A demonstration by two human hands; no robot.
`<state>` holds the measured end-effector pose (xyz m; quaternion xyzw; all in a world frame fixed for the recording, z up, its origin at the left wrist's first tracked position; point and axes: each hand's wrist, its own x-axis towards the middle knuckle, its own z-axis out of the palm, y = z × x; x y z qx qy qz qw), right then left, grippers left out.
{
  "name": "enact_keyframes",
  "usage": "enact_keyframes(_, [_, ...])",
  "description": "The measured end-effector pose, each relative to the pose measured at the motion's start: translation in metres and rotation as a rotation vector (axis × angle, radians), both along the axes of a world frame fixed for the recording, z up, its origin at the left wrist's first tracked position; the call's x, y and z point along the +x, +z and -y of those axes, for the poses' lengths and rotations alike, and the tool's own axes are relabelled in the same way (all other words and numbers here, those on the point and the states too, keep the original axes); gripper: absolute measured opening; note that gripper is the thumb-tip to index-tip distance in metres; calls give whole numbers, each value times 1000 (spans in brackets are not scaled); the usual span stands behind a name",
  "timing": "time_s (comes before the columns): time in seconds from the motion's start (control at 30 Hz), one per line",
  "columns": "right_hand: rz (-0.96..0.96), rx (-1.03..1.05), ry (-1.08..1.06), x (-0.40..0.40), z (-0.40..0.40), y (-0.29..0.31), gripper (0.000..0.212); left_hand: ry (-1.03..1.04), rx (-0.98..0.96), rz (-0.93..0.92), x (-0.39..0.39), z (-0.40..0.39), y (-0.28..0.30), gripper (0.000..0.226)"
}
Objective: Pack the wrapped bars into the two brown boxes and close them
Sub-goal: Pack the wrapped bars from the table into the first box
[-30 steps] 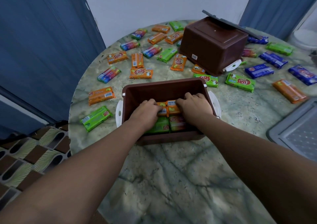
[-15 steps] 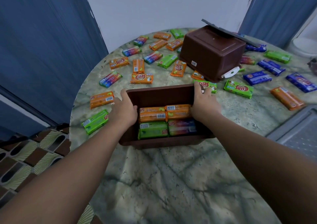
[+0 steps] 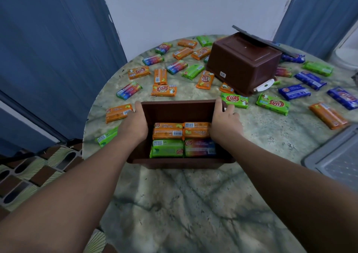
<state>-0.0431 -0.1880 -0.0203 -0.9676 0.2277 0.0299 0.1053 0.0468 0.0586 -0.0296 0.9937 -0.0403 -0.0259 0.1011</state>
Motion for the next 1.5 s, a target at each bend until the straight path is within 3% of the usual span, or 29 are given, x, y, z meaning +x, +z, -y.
enact_keyframes(0.13, [-9,-62,-49,2,-11,10,89,-30,1,-38,3,-1,6,47])
enact_keyframes(0.23, [133,-50,-16,9,-29,20,67,-81,-109,-55,13,-13,12,43])
enact_keyframes(0.37, [266,33,125,33,-73,38,52,-52,-262,67,33,-50,28,37])
enact_keyframes(0.43, [265,78,206,47,-97,44,49,-76,-205,94,43,-77,30,27])
enact_keyframes(0.53, [262,140,276,66,-125,46,48,-118,-46,-30,54,-112,19,18])
enact_keyframes(0.67, [232,195,358,82,-158,44,42,-183,188,-266,59,-132,-6,47])
enact_keyframes(0.73, [204,195,405,88,-170,42,41,-169,147,-333,59,-135,-19,63])
enact_keyframes(0.87, [151,183,474,100,-186,41,42,-153,74,-288,51,-133,-36,48])
enact_keyframes(1.03, [113,186,523,112,-202,39,44,-37,63,-361,52,-139,-41,70])
enact_keyframes(1.13, [55,167,545,123,-210,38,48,-24,-55,-417,56,-147,-43,66])
enact_keyframes(1.3, [-47,96,559,151,-225,36,54,48,-424,-405,56,-160,-42,53])
enact_keyframes(1.5, [-262,-35,655,187,-254,18,63,197,-602,-349,69,-170,-32,40])
